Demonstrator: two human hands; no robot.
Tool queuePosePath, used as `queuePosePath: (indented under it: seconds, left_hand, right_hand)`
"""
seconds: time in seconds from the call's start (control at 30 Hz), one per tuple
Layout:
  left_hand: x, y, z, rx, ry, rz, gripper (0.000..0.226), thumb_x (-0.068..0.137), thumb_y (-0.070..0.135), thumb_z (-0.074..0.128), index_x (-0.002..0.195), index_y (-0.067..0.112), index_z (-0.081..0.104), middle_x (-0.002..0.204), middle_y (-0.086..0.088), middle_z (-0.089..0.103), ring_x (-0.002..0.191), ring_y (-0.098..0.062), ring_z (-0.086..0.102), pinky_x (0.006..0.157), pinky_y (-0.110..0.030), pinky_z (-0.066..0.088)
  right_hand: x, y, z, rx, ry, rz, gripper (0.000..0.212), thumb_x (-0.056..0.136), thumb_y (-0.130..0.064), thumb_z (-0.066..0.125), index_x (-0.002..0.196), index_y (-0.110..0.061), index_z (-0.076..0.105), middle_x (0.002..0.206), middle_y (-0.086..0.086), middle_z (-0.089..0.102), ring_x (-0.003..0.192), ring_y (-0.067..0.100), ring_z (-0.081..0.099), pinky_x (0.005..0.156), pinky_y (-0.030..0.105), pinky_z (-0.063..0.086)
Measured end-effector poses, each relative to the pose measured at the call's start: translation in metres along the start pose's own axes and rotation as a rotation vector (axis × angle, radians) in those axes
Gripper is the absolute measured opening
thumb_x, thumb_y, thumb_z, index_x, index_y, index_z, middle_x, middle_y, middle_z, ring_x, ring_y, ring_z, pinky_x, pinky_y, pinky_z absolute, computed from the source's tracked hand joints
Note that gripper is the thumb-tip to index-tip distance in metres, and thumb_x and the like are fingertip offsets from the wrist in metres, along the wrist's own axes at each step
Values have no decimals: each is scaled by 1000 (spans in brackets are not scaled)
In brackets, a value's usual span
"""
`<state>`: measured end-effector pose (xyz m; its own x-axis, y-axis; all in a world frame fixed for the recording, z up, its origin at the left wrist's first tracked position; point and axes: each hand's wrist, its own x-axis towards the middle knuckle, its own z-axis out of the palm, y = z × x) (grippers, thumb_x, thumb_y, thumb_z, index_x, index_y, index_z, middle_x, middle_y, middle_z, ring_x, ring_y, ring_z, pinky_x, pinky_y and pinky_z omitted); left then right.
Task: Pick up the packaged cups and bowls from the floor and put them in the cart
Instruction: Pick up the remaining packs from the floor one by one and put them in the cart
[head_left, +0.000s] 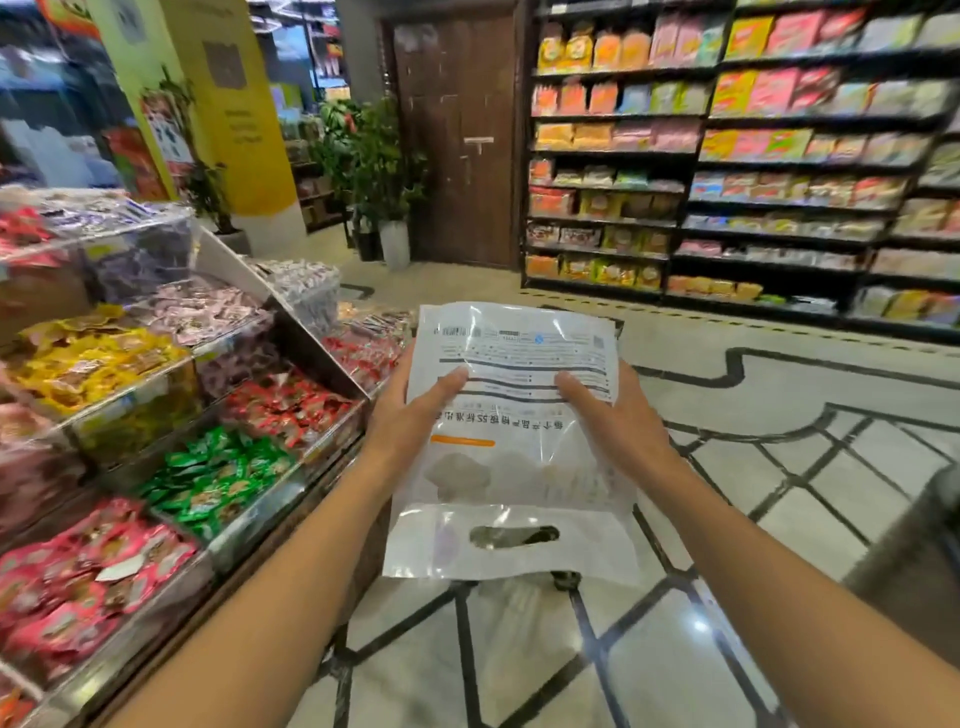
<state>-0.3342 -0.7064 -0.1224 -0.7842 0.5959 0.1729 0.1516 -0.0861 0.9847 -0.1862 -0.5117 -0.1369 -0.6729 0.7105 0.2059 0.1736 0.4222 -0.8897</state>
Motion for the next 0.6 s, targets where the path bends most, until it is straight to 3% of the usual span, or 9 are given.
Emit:
queuePosePath:
  seconds: [0.1,0.17,0.27,0.37,0.47,0.6]
  left_hand:
    - [61,-18,38,2,-77,-12,55,88,48,77,140,38,60,127,8,75,115,-17,73,101,-49,56]
    - [97,-29,64,-5,-119,-29,60,89,48,77,144,36,58,128,9,74,115,-13,72,100,-41,57]
    - [140,-40,100,-46,-134,-56,56,92,43,76,144,34,57,126,11,75,112,-8,72,92,-29,58]
    - [178,-49,134,-21,-171,-67,48,91,47,75,137,42,60,121,15,76,106,-4,74,91,-31,57]
    - [213,-58,167,-10,-214,-84,48,93,47,73,138,40,60,121,9,77,106,-14,76,94,-44,61]
    - [258,-75,214,20,-222,-99,53,91,51,74,140,43,57,122,6,77,108,-21,76,96,-53,59]
  right_hand:
    - [45,22,-22,-28,74,64,69,93,-62,63,151,-34,39,127,-17,58,109,12,60,78,27,45]
    - [77,39,-37,-63,98,78,71,93,-63,62,152,-33,39,129,-15,59,109,12,61,72,21,42]
    - [118,57,-58,-94,127,109,74,93,-63,62,155,-32,35,128,-16,56,106,13,61,73,26,44]
    - [150,77,-78,-81,148,152,72,94,-59,63,154,-31,35,124,-17,51,107,13,59,70,22,42]
    - [183,100,-97,-54,164,175,71,93,-60,64,152,-31,38,126,-15,57,111,14,62,73,24,43]
    - [230,137,-122,-42,167,182,68,92,-63,63,150,-34,41,127,-16,60,109,11,62,71,16,40]
